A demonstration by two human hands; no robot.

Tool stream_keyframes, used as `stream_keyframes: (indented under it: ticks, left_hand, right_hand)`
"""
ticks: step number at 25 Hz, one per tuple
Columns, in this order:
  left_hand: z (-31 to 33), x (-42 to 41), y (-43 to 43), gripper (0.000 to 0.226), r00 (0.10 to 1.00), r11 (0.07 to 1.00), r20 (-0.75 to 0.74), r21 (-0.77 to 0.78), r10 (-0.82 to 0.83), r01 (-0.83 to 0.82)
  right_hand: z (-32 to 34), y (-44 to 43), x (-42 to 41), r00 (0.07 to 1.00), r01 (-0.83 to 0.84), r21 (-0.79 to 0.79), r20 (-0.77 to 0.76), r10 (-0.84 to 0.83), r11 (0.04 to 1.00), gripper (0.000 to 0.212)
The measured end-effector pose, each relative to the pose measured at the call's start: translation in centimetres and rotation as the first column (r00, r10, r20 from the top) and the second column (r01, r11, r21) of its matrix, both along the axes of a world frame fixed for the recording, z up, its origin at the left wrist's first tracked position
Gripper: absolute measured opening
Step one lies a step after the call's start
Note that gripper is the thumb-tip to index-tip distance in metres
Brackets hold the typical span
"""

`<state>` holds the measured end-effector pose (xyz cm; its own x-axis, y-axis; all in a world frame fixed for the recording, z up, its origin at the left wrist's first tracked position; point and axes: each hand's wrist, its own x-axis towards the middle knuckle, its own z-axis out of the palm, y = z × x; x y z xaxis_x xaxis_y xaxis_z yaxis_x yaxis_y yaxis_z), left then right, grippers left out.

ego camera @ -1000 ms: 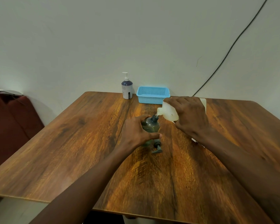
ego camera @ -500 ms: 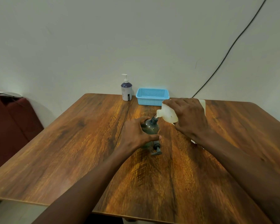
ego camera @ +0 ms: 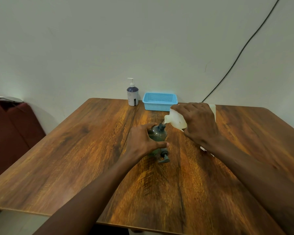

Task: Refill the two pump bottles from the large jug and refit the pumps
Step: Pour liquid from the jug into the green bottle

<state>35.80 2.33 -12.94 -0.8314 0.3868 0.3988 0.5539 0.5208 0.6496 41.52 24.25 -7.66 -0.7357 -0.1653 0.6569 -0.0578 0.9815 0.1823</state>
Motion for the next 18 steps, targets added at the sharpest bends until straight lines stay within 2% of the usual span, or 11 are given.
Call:
stream_keyframes:
  ticks: [18]
  left_hand:
    - [0.35, 0.49, -0.13, 0.086, 1.0, 1.0, 0.014, 0.017, 0.001, -0.001]
  right_hand:
    - [0.08, 0.02, -0.1, 1.0, 0.008, 0.024, 0.014, -0.008, 1.0, 0.083]
